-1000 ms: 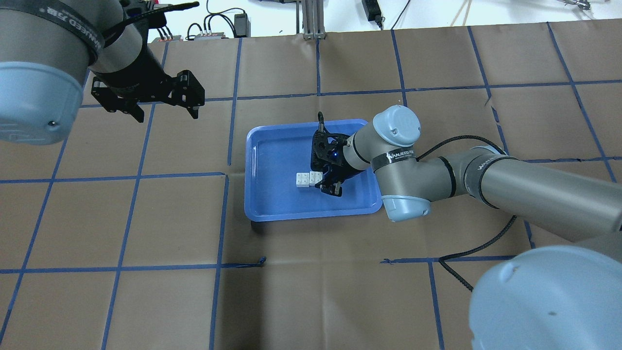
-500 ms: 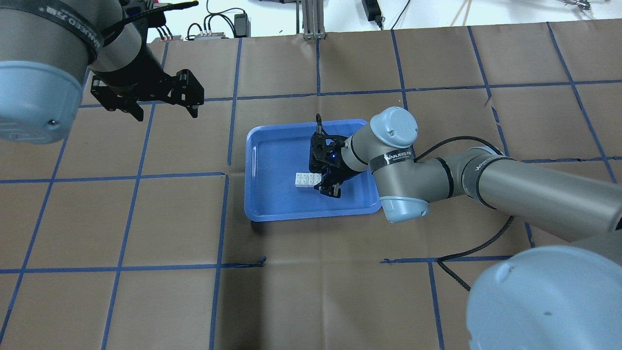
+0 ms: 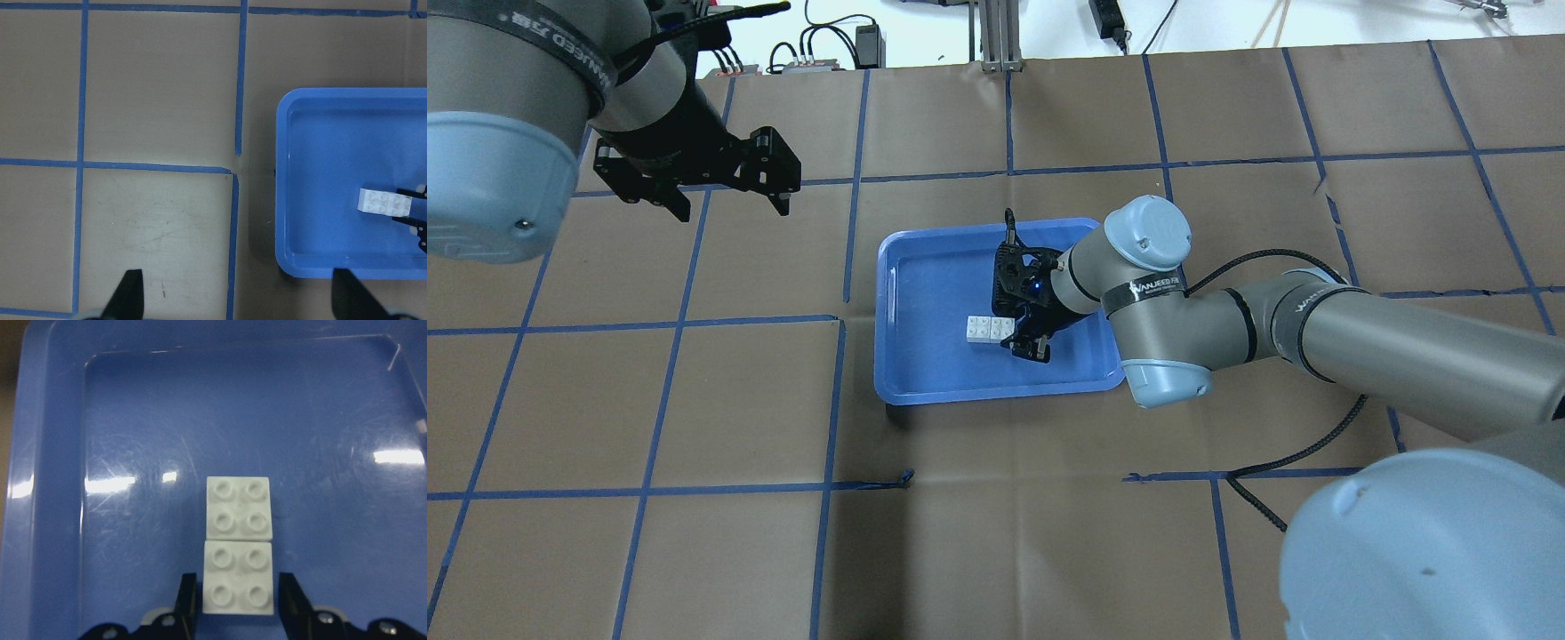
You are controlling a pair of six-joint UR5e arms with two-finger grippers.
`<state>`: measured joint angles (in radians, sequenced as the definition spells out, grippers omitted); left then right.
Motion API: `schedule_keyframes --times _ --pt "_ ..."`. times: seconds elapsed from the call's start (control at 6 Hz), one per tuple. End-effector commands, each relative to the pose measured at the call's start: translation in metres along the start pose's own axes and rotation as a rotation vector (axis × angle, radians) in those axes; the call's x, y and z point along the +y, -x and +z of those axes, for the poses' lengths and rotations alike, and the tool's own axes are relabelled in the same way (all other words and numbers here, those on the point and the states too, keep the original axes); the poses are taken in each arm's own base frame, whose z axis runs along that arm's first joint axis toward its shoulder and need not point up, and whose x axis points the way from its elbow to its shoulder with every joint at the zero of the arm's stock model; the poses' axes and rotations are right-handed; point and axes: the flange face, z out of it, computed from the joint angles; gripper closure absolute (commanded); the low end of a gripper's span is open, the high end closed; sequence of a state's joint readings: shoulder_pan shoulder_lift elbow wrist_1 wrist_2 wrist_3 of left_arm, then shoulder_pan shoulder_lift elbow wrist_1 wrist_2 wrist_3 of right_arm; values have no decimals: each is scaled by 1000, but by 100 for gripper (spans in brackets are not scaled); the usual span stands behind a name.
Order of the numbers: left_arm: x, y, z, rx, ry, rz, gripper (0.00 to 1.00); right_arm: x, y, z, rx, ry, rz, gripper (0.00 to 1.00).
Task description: Assemble white blocks and place on blue tray
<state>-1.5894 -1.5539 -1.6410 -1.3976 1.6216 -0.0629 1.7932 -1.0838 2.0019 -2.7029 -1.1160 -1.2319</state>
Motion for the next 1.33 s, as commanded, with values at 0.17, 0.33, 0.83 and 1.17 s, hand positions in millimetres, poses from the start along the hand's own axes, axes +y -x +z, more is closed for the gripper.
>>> schedule_keyframes --times 0.17,0.33,0.83,1.17 --pt "0 -1 0 0 0 1 0 0 1 0 0 -2 0 39" --pt "0 -1 0 0 0 1 1 0 1 0 -1 -4 1 30" --pt "0 -1 0 0 0 1 0 -14 -24 -34 38 73 6 0" --pt "0 -1 0 0 0 1 1 -31 -26 -95 -23 142 114 0"
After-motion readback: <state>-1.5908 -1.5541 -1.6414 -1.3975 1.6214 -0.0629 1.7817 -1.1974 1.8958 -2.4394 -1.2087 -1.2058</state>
